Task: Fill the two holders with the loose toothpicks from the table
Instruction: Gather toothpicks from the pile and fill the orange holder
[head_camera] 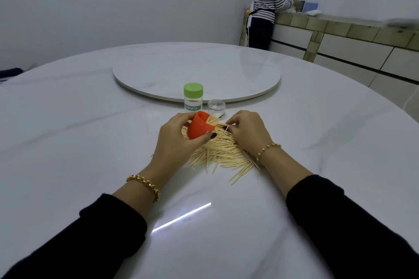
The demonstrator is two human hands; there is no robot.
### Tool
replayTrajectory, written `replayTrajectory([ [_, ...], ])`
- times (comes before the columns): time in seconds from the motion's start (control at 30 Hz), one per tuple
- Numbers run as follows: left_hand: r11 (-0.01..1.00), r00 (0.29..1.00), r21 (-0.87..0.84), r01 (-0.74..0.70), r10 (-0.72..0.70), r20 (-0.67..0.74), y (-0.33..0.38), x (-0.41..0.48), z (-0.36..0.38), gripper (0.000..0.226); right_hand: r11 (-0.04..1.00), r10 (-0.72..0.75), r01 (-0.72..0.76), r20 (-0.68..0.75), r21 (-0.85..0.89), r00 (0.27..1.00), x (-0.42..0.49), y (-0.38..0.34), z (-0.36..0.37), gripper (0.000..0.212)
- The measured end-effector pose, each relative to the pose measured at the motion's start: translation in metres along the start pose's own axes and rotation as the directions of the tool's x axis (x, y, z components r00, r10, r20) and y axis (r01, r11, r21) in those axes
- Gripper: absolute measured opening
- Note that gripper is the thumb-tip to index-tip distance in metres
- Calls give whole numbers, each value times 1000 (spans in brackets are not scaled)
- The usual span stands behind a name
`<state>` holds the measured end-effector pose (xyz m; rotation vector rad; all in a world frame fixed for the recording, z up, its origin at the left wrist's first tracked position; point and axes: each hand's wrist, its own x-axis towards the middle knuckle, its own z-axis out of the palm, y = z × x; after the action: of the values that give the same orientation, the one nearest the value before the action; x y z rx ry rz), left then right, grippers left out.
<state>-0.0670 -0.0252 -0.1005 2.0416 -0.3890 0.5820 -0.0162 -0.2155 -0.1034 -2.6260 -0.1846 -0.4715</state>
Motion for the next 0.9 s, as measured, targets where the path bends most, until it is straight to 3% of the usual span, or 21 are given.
replayTrajectory([
  [0.17,1000,1000,1,7,-7,8,0,0,0,58,994,21,-11,-87,111,996,-3,-1,-6,15],
  [0.27,1000,1000,5,11,-11,11,1,0,0,59,950,109,-70,-112,305,988,-6,-4,-9,13],
  [0.43,1000,1000,-11,10,-10,18,1,0,-1,57,775,200,-107,-81,622,976,-10,-14,-17,18],
  [0.6,1000,1000,-27,3,-3,25,2,-1,-1,57,562,189,-61,-57,825,980,-14,-35,-31,17],
  [0.67,999,999,-32,-1,2,33,2,-1,-1,56,518,181,-39,-65,854,981,-16,-45,-36,16],
  [0.9,999,999,-35,-13,15,51,1,-2,0,56,529,125,41,-126,847,984,-19,-63,-32,15],
])
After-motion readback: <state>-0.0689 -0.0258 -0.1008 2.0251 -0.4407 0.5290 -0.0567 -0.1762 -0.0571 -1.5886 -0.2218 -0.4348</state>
